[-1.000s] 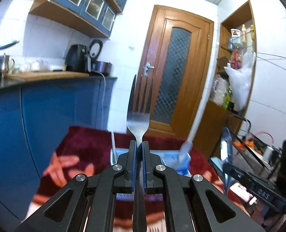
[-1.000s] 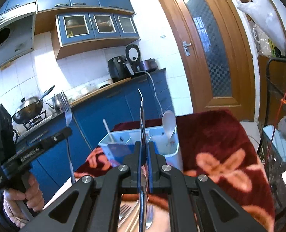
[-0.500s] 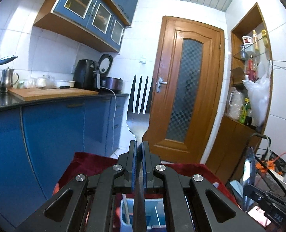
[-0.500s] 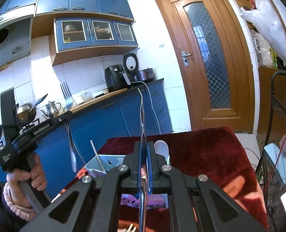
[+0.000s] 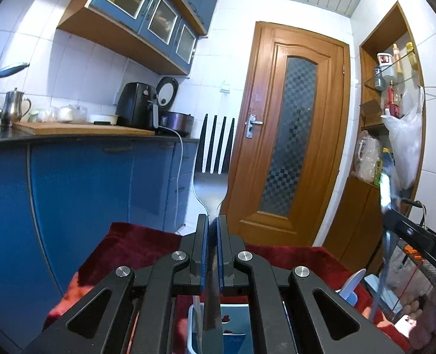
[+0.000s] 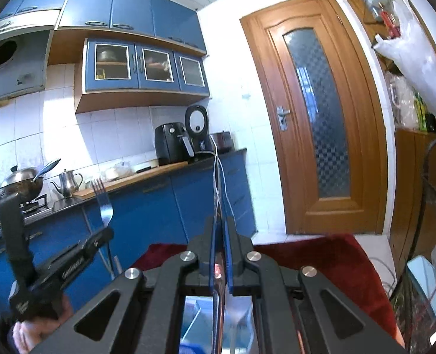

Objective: Organize utensils

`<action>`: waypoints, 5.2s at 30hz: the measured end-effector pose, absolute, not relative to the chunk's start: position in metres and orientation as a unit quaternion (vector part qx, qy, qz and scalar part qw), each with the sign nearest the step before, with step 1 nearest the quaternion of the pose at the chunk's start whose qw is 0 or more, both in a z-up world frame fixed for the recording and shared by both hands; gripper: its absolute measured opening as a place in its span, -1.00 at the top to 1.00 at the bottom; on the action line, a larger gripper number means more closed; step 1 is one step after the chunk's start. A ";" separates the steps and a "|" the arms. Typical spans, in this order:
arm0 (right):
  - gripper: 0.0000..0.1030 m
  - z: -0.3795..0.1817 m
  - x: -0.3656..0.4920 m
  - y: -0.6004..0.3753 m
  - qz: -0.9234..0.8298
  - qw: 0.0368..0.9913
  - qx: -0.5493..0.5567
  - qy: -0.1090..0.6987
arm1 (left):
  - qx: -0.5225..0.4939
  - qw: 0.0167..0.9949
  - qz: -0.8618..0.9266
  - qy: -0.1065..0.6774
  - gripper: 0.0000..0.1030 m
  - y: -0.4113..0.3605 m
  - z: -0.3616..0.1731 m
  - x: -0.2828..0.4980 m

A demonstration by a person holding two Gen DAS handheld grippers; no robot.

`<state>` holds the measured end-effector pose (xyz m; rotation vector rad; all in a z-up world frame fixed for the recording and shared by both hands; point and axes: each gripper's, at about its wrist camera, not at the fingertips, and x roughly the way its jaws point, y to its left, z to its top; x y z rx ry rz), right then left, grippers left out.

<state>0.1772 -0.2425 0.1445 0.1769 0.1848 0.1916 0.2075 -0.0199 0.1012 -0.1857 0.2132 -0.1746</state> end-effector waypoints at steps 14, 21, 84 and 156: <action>0.86 0.107 0.194 -0.227 0.095 0.987 0.044 0.120 | -0.086 0.984 -0.099 0.124 0.89 -0.024 0.079 0.204; 0.86 0.105 0.185 -0.223 0.097 0.986 0.029 0.136 | -0.079 0.983 -0.098 0.132 0.86 -0.026 0.081 0.194; 0.46 0.058 0.033 -0.227 0.073 0.935 0.116 0.327 | -0.024 0.928 -0.136 0.345 0.52 -0.025 0.037 0.064; 0.84 0.014 0.091 -0.218 0.185 0.879 0.139 0.416 | -0.072 0.930 -0.156 0.325 0.92 0.019 0.034 0.063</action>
